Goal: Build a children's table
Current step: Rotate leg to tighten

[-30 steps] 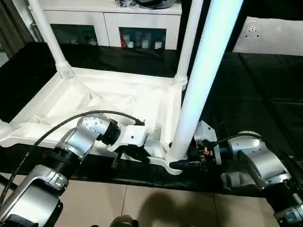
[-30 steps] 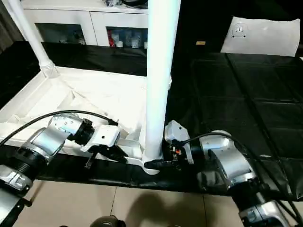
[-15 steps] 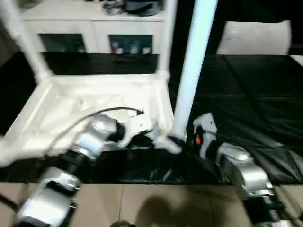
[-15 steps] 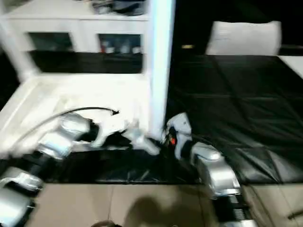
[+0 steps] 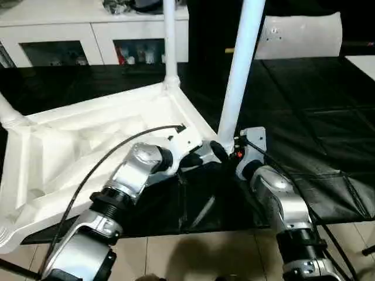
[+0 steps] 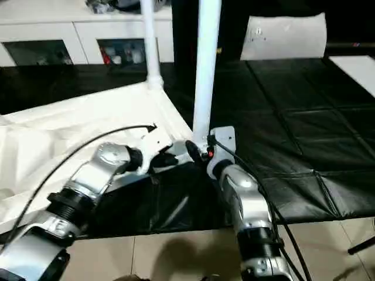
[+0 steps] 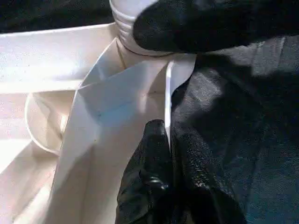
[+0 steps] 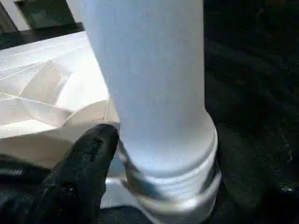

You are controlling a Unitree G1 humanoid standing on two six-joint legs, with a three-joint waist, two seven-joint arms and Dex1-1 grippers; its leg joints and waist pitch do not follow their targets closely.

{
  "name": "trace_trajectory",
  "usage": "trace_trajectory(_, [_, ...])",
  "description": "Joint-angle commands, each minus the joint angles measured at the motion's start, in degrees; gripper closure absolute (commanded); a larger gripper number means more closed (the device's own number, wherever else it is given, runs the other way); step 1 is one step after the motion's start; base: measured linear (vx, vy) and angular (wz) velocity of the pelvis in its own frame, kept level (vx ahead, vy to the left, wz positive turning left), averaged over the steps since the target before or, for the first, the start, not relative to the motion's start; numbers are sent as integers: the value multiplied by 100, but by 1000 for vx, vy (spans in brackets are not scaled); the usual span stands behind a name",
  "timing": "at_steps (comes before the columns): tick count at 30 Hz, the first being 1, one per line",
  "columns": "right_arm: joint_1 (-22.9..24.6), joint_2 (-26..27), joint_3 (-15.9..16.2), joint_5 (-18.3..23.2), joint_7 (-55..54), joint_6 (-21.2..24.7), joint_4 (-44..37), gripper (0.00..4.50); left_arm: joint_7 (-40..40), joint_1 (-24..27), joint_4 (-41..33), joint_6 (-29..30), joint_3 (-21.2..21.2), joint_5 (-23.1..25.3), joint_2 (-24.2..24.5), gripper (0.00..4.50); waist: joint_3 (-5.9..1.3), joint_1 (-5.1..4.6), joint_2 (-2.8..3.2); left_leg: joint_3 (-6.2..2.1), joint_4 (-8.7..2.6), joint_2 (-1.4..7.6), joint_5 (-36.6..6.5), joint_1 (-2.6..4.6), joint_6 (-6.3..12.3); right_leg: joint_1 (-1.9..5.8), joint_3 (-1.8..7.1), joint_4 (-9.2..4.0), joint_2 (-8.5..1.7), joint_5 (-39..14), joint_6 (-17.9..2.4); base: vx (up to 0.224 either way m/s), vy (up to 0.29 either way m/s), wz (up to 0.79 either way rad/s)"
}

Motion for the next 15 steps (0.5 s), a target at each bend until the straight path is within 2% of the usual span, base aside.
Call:
trace_trajectory(1, [92, 112, 444, 149, 385, 95, 65, 59, 175, -165, -183, -177, 3, 43, 6, 450, -439, 42, -32, -321, -393, 642, -277, 12, 557, 307, 440, -258, -695, -253, -1296, 0, 0, 0])
trace_trajectory(2, [198, -64, 505, 199, 666, 38, -137, 41, 26, -123, -166, -259, -15, 7, 113, 450, -436, 51, -26, -319, -388, 643, -334, 21, 603, 310, 425, -271, -687, -279, -1296, 0, 0, 0])
trace_trajectory(3, [274, -194, 548, 235, 869, 6, -289, 41, -75, -99, -153, -304, -21, -19, 181, 450, -434, 50, -18, -311, -384, 646, -380, 30, 614, 306, 428, -272, -683, -303, -1294, 0, 0, 0])
trace_trajectory(4, [413, -436, 608, 264, 1226, -26, -535, 33, -288, -58, -115, -480, -51, -39, 299, 450, -424, 43, -41, -309, -391, 652, -418, 12, 636, 315, 429, -279, -681, -354, -1283, 0, 0, 0])
trace_trajectory(7, [561, -741, 663, 320, 1674, -25, -816, 6, -596, -34, -43, -785, -132, -44, 452, 450, -417, 36, -38, -317, -390, 653, -543, -1, 674, 320, 425, -305, -686, -574, -1217, 0, 0, 0])
trace_trajectory(8, [638, -948, 692, 383, 1983, -12, -986, 6, -817, -27, -11, -942, -179, -88, 528, 450, -407, 36, -74, -306, -391, 655, -613, 13, 652, 303, 428, -330, -680, -728, -1203, 0, 0, 0])
trace_trajectory(11, [715, -1311, 763, 445, 2473, -30, -1188, 6, -1226, -14, -9, -1210, -305, -140, 686, 450, -399, 68, -53, -302, -396, 662, -675, 26, 587, 290, 431, -345, -678, -937, -1178, 0, 0, 0])
trace_trajectory(12, [735, -1486, 775, 493, 2699, -38, -1250, 6, -1404, -16, 10, -1348, -389, -129, 770, 450, -400, 83, -64, -301, -396, 667, -687, 34, 578, 288, 432, -340, -673, -969, -1159, 0, 0, 0])
trace_trajectory(15, [734, -1872, 833, 568, 3206, -82, -1298, 6, -1793, -32, 87, -1660, -536, -114, 945, 450, -404, 119, -51, -300, -392, 675, -667, 40, 578, 284, 430, -320, -669, -877, -1180, 0, 0, 0])
